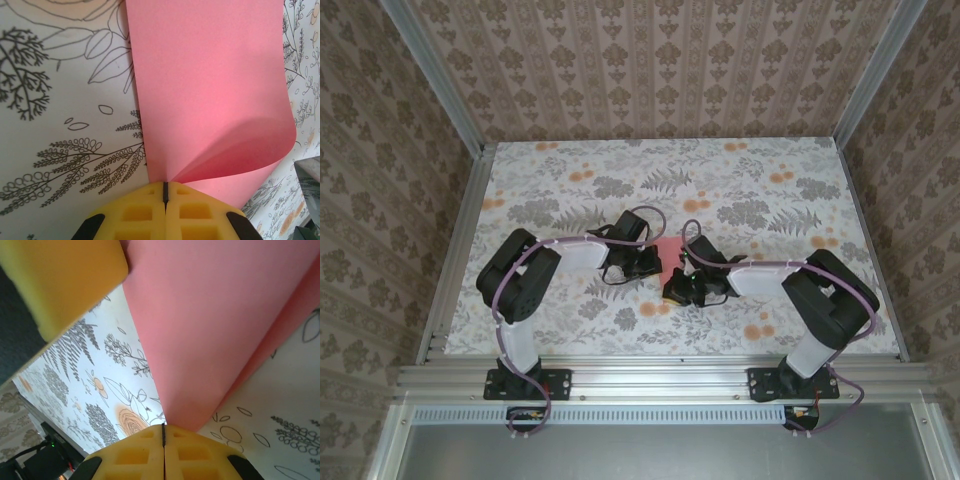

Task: Fold a paper plane with a square sheet of paper (pick it up from the middle)
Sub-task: Third fold the triangle at the center of the table.

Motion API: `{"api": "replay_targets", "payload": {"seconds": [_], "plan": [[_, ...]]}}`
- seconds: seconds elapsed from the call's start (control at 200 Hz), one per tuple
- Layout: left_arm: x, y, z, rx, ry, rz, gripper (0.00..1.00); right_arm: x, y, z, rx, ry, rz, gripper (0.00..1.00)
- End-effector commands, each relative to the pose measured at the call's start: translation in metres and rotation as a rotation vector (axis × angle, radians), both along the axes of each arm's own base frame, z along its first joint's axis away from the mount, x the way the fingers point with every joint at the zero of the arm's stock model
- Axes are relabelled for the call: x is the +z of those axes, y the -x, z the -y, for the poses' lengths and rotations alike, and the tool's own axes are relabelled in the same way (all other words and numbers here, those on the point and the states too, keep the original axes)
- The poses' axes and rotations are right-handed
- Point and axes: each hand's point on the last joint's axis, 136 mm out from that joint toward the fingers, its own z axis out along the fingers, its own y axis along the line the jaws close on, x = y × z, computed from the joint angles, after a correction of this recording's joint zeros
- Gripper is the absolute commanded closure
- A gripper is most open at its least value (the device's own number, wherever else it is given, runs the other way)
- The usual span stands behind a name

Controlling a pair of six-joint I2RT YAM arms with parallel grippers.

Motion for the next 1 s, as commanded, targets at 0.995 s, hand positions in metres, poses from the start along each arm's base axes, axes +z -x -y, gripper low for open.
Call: {"api": "replay_targets", "payload": {"seconds": [0.995], "plan": [[-0.024, 0.011, -0.011, -0.014, -0.085, -0.053, 0.96, 0.017, -0.052, 0.022, -0.033, 0.137, 0.124, 0.88]]}}
